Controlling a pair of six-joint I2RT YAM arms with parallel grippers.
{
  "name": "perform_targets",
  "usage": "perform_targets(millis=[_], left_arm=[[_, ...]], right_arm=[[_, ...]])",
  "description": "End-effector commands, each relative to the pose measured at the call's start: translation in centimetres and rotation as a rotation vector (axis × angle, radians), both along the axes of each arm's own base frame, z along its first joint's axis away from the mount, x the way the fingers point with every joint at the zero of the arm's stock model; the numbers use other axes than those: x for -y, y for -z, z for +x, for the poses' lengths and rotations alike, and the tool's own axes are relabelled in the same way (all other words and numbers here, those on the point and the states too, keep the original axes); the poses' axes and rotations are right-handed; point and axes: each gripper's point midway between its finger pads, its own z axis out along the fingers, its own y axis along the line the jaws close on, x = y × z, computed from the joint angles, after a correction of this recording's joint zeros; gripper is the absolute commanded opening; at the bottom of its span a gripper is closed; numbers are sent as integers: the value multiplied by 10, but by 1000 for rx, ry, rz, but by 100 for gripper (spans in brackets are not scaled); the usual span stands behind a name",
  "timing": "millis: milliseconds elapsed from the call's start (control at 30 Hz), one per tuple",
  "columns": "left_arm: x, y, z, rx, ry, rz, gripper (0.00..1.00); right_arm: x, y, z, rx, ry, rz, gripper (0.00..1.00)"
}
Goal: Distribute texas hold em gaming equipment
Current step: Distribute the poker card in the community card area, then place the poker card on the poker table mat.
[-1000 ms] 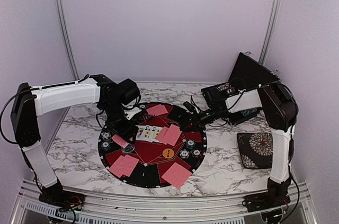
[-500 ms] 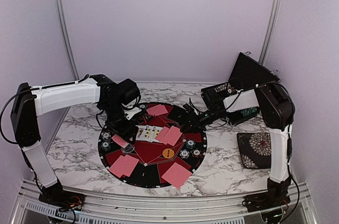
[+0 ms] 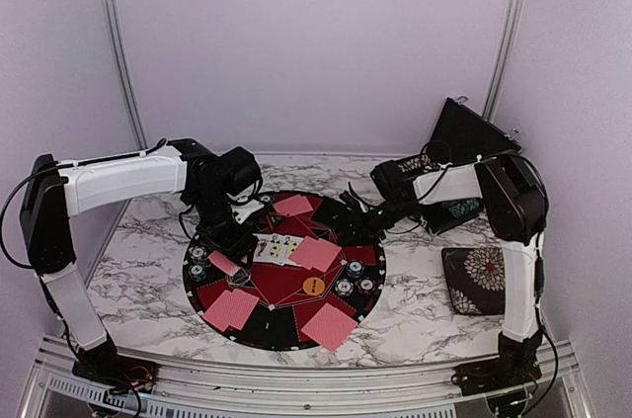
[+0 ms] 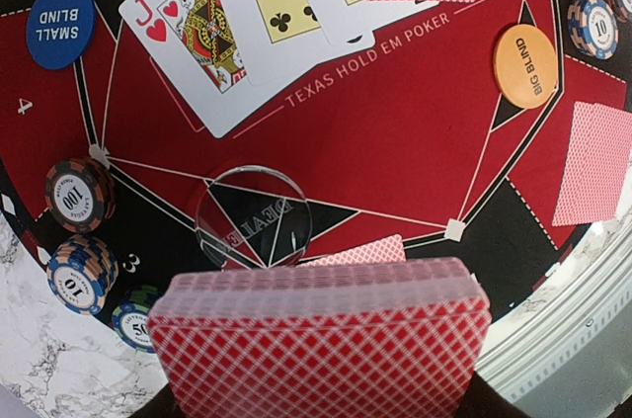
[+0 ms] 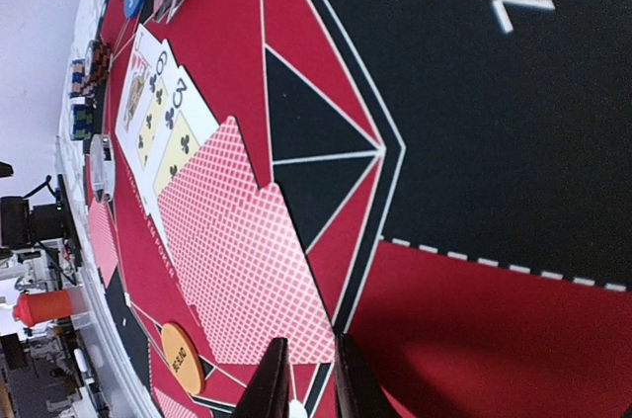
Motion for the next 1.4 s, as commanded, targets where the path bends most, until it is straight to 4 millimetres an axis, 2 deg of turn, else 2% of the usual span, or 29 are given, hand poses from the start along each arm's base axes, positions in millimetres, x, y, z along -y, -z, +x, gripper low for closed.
perform_targets(millis=[0, 233, 433, 767, 967, 1367], left_arm=[[-4, -8, 0, 11, -2, -8, 45], [-3, -8, 0, 10, -2, -11, 45], [-2, -8, 0, 10, -1, -10, 45], [0, -6, 1, 2, -15, -14, 45], [3, -6, 1, 0, -35, -19, 45], [18, -2, 2, 5, -95, -29, 45]], right_arm=[[-2, -2, 5, 71, -9, -111, 16], [-1, -7, 8, 116, 8, -173, 16], [-3, -24, 13, 151, 33, -154, 17], [-4, -55, 23, 213, 108, -104, 23], [7, -74, 33, 251, 179, -76, 24], [46, -120, 53, 359, 323, -59, 27]])
